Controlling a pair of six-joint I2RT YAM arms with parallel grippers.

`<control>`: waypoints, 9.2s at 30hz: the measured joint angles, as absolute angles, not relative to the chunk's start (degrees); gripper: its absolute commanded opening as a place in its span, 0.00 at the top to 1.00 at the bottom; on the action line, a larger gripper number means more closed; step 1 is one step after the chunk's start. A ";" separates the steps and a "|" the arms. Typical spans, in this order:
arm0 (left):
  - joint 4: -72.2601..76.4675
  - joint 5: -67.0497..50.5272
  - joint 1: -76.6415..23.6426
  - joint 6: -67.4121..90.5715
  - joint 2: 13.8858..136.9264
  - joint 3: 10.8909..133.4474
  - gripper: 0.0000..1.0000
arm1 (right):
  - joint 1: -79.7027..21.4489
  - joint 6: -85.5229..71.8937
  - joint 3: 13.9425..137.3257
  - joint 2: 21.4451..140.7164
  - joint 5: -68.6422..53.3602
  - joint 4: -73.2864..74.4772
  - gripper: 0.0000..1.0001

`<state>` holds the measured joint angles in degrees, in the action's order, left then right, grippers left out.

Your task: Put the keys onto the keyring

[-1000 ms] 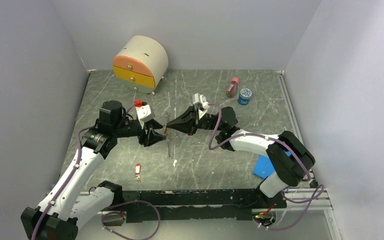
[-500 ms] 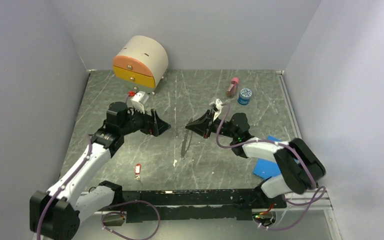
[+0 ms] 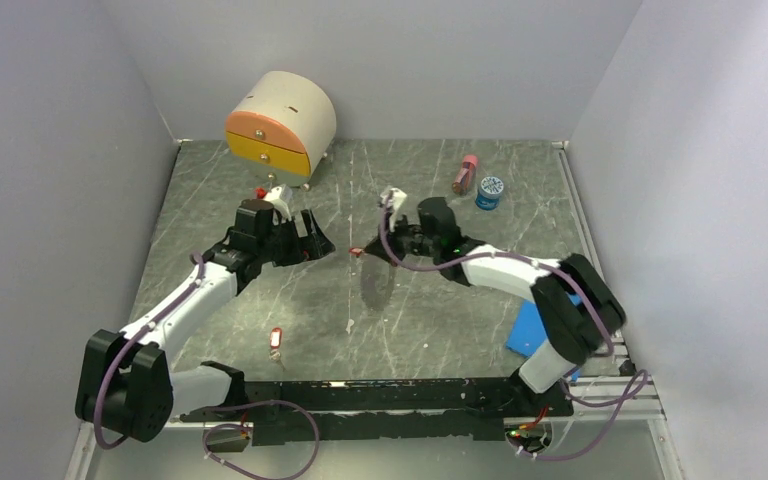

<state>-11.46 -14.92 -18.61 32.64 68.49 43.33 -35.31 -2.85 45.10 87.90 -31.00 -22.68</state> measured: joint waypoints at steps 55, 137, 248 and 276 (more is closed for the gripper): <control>-6.74 -10.15 -41.10 23.73 72.77 33.85 0.31 | -26.11 -36.16 26.74 84.51 -29.69 -21.02 0.11; 43.09 9.34 -65.65 -20.03 88.44 19.51 0.55 | -26.52 -24.36 38.17 78.32 -27.33 5.06 0.20; 33.61 -38.79 -45.30 3.55 56.03 20.97 0.97 | -34.52 -4.51 36.18 67.07 -64.93 -12.40 0.55; 20.95 -37.67 -45.30 -1.08 54.08 27.00 0.98 | -37.67 1.54 38.96 69.06 -59.94 -3.88 0.79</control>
